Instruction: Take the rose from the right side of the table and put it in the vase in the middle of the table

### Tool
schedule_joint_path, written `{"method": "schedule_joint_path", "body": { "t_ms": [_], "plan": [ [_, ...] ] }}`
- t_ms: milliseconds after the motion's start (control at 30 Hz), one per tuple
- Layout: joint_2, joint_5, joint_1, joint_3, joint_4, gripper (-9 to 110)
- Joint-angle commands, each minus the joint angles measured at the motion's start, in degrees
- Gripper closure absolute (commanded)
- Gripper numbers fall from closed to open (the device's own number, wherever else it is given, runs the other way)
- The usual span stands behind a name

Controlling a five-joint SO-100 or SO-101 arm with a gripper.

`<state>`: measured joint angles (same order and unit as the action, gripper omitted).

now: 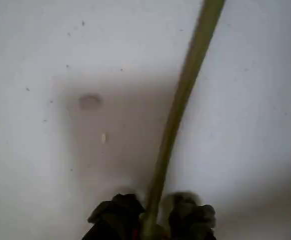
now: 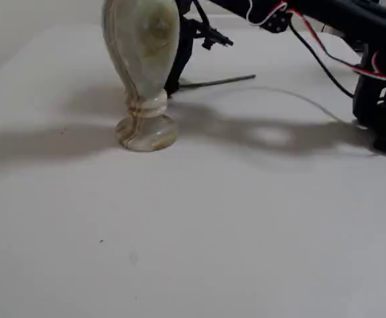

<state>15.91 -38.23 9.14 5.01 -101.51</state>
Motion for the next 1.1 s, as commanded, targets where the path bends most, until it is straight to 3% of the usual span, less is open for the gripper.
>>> {"method": "schedule_joint_path", "body": {
  "t_ms": [0,67,300,733,1067],
  "plan": [
    [-0.9,2.5,-1.1,0.4,-1.1,96],
    [-1.6,2.9,-1.2,0.4,-1.1,101],
    [2.8,0.4,0.7,0.6,-0.4,102],
    [28.1,-10.1,6.8,0.6,1.2,102],
    [50.7,-19.2,4.4,1.3,6.4,102]
  ]
}}
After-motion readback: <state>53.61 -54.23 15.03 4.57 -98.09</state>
